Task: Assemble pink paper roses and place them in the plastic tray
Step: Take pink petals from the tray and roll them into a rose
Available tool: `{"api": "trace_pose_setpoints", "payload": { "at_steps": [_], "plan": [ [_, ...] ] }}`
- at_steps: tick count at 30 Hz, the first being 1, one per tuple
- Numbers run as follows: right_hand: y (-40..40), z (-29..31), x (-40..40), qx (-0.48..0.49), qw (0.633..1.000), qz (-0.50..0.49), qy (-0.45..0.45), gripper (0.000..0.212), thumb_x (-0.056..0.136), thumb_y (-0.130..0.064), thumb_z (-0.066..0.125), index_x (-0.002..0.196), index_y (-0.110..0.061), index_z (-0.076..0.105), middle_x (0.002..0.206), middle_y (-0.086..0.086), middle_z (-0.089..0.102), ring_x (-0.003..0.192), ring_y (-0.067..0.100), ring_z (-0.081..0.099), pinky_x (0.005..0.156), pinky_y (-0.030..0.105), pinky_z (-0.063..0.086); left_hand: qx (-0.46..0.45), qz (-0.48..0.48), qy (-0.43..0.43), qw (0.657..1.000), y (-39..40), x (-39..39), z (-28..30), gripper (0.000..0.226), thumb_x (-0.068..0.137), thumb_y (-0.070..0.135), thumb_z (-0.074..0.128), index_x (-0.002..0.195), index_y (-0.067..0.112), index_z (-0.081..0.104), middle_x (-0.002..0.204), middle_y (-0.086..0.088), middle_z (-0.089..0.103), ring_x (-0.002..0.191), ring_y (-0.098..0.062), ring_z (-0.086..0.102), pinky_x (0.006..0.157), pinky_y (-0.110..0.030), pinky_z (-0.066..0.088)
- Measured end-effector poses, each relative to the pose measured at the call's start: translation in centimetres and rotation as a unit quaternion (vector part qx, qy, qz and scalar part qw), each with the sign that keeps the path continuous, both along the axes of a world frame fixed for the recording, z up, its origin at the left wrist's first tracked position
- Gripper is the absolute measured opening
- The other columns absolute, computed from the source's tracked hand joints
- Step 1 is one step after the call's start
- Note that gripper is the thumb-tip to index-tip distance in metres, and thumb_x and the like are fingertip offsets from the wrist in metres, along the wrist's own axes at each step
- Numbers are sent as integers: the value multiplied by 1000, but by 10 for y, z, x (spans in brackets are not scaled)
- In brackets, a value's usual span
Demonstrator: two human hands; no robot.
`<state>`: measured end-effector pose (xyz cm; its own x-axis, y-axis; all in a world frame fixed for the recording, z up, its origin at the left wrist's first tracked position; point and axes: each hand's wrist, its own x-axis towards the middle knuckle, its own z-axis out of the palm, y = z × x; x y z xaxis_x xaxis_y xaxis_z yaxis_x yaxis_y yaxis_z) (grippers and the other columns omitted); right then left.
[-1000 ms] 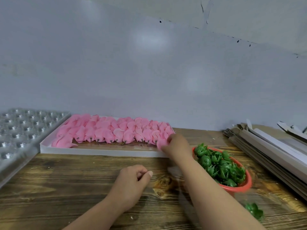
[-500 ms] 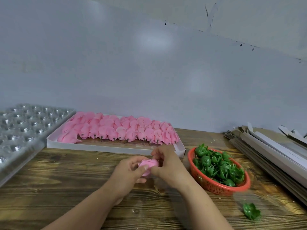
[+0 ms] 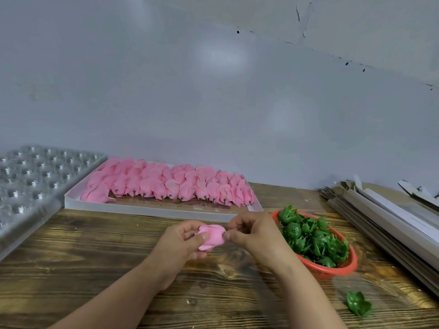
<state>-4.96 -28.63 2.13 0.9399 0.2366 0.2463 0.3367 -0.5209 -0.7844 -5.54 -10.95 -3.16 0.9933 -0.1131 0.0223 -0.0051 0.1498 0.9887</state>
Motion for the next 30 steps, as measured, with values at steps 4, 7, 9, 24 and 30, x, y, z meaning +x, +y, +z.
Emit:
{"api": "trace_pose_setpoints", "payload": {
  "at_steps": [4,7,9,24,30],
  "plan": [
    [3,-4,0,-32,999,-3,-4,13,80,-8,73,70,-14,68,64,-5,63,55,-2,53,56,14,45,12,-16,-2,1000,1,-1,-1,15,90,4,62,102,7,68,92,-4,76,82,-14,72,67,-22,55],
    [3,-4,0,6,1000,-3,17,20,79,-6,74,66,-20,67,61,-6,63,56,2,55,56,16,46,-7,-11,9,1000,2,0,-2,15,90,5,61,103,6,68,94,-5,76,84,-16,72,67,-22,56],
    [4,-4,0,22,999,0,24,23,78,-4,74,63,-21,67,60,-6,64,56,4,56,56,17,47,-21,-4,16,1000,3,1,-2,15,90,4,61,103,6,67,94,-5,76,86,-16,72,67,-23,57],
    [15,-6,-4,-50,999,7,-7,13,74,-11,76,80,-20,68,70,-4,63,63,5,55,62,27,49,-25,-20,13,999,5,2,-1,15,87,3,64,101,1,68,94,-14,75,84,-24,73,68,-28,59],
    [15,-7,-5,-64,998,4,3,18,74,-8,74,82,-22,67,79,-2,66,70,7,60,67,24,51,-11,-14,26,999,5,2,1,21,90,12,62,109,6,66,96,-12,74,83,-24,72,72,-33,59]
  ]
}}
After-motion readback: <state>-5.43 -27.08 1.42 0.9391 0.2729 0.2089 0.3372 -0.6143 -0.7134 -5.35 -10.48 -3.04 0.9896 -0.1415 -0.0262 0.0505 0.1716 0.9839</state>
